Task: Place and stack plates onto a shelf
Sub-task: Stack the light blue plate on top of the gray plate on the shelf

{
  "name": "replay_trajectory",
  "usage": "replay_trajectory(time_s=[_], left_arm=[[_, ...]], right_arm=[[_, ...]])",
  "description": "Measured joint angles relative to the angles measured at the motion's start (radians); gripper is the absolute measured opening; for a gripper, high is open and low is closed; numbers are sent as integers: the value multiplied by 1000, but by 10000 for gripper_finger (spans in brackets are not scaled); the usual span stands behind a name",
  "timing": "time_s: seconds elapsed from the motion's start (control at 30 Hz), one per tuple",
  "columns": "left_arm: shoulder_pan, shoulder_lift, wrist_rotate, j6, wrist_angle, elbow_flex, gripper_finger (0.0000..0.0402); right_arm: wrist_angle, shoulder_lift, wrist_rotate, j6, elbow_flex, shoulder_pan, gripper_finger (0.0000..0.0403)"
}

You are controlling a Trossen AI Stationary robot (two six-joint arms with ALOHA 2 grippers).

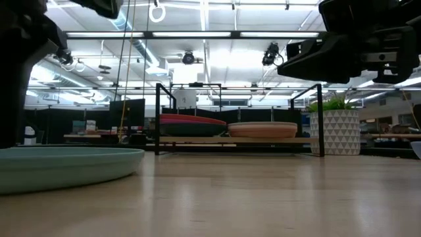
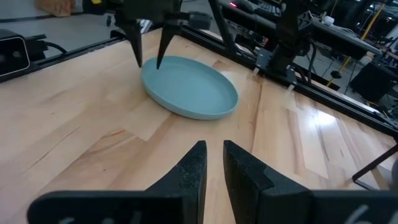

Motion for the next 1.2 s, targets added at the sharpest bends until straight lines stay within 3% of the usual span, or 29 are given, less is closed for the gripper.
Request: replay_trajectory(time_s=[0.7, 1.2], left_arm=[[29, 2, 42, 17, 65, -5, 136], [74, 0, 154, 84, 111, -76, 32]], right_arm=[[-15, 0, 0, 0, 0, 0, 59], [-18, 0, 0, -1, 0, 0, 59]])
